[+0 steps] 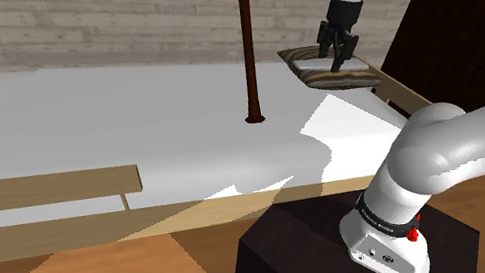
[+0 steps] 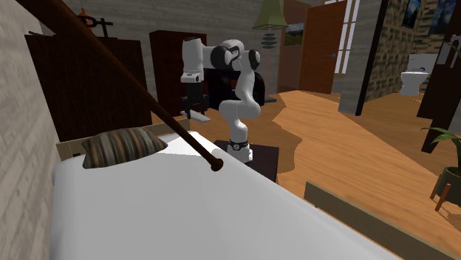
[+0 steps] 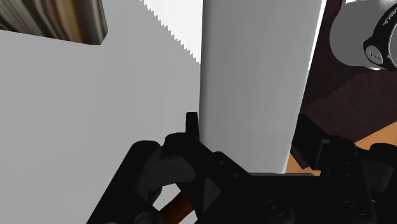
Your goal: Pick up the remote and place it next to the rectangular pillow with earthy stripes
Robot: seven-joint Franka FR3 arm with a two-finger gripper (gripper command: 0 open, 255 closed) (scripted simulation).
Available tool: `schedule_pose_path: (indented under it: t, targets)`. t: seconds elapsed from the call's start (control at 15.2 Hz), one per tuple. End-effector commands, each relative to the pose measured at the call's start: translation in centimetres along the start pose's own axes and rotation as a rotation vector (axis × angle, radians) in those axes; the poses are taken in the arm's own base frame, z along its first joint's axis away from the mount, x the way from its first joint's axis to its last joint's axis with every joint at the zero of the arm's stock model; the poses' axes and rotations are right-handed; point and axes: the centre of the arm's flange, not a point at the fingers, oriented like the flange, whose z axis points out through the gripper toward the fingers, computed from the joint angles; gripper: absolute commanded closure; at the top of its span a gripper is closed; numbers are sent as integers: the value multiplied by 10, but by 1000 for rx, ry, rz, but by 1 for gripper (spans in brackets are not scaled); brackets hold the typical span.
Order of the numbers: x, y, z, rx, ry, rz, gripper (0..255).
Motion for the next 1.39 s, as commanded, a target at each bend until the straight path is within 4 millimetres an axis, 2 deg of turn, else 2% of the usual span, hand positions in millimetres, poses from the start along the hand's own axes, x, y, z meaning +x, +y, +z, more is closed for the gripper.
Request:
schedule_pose_path:
  t: [0.0, 1.32]
  targets:
    - [-26, -5, 0, 0, 0, -1, 255]
    - [-289, -34, 1, 0, 0, -1, 255]
